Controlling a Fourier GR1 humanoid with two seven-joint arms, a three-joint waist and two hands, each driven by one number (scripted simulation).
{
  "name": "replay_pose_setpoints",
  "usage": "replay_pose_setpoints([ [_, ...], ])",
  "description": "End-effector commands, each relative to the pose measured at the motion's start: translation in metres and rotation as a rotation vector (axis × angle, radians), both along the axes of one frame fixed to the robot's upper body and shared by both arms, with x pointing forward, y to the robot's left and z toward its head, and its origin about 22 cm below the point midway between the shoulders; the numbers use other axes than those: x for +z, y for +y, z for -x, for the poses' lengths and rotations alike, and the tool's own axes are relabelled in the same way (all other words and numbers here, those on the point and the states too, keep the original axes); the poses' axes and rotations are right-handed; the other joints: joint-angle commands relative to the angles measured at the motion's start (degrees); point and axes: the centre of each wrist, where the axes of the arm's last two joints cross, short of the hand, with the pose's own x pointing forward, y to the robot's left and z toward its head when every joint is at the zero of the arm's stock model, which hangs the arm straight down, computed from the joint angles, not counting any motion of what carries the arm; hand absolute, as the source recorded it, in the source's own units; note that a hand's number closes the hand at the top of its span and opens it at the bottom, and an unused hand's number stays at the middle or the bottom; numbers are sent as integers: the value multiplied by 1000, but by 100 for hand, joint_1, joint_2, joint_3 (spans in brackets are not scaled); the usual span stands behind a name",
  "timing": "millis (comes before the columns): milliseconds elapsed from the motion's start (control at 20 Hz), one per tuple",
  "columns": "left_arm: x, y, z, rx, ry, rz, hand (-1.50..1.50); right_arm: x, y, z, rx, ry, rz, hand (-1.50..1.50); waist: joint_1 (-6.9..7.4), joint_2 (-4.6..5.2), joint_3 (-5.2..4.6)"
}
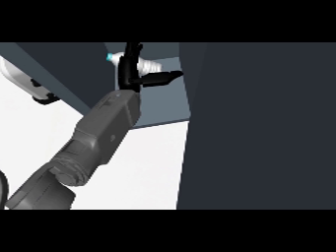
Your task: Pick up the bottled water, place it into the cabinet and close the cabinet
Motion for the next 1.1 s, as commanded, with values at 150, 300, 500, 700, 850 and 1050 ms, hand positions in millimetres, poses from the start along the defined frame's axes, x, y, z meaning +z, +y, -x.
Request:
replay_pose_setpoints([
  [150,14,-13,-4,-161,-72,-107,-150,-1,6,-1,2,-7,3,-150,88,-50,2],
  [300,11,-14,-2,-149,-126,-54,150,3,-1,2,-11,-3,15,-150,104,-80,-3],
  [500,10,-17,0,-154,-169,-9,150,0,0,0,9,12,30,-150,128,-89,2],
  [700,-1,-16,6,-175,-175,34,150,-1,6,-1,19,7,19,-150,243,-159,5],
  [850,-2,-18,8,-179,-166,61,150,2,11,-3,10,4,44,-150,328,-192,4],
  [1050,-19,-19,21,-206,-156,103,150,6,9,16,36,19,81,-150,409,-286,6],
])
